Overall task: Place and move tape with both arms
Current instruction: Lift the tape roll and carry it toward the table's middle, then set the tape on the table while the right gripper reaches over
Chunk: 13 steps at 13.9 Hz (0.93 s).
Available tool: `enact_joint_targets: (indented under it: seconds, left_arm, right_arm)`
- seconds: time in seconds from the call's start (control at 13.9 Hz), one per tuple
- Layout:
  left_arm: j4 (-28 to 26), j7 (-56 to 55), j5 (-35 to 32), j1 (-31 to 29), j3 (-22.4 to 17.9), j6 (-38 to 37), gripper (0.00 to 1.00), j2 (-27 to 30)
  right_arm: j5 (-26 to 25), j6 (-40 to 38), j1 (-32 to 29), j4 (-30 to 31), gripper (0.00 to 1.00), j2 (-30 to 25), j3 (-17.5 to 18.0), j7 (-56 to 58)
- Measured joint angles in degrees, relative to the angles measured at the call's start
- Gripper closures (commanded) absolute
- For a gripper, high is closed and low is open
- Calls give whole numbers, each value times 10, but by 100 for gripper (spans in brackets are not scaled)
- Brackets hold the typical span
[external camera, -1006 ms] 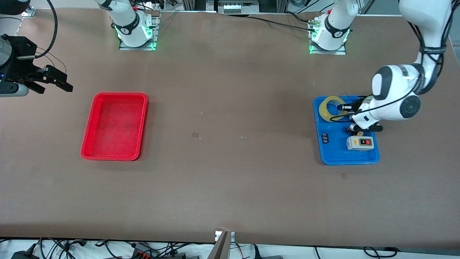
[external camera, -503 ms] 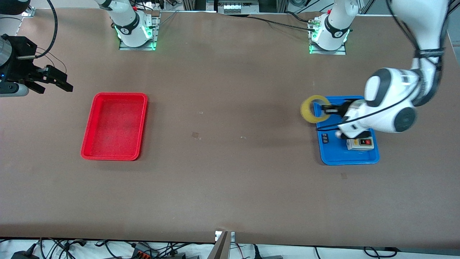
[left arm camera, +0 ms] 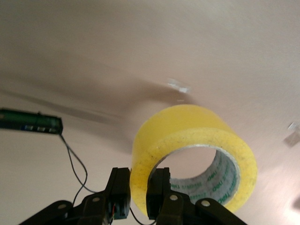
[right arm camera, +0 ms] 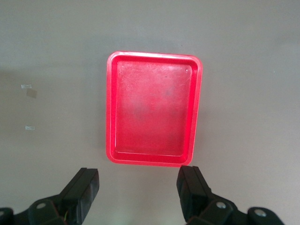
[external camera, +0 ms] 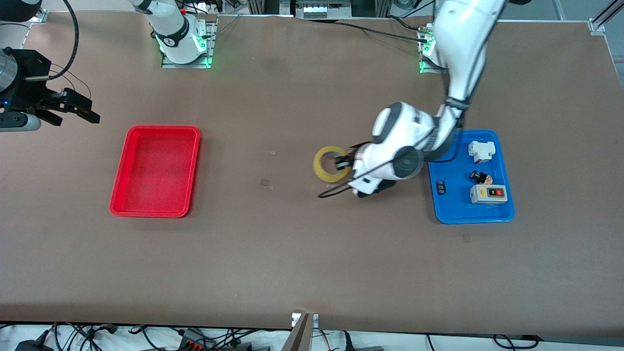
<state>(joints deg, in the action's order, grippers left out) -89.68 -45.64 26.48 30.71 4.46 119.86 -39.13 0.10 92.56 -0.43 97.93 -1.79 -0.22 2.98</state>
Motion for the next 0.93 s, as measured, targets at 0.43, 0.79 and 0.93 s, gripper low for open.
enact_joint_targets:
  seconds: [0.43,0.79,0.93]
  left_arm:
    - [28,-94,0,86,-7,113,0,-46]
    - [57,-87,-23,-1,-53,-82,0,41]
    - [56,-60,-99,-72,-55,-181,0,107]
  right_arm:
    - [-19,-2,1,3,0,2,0,1]
    - [-20,-2,7,4,0,45,1,2]
    - [-5,-2,12,3,0,68,2,2]
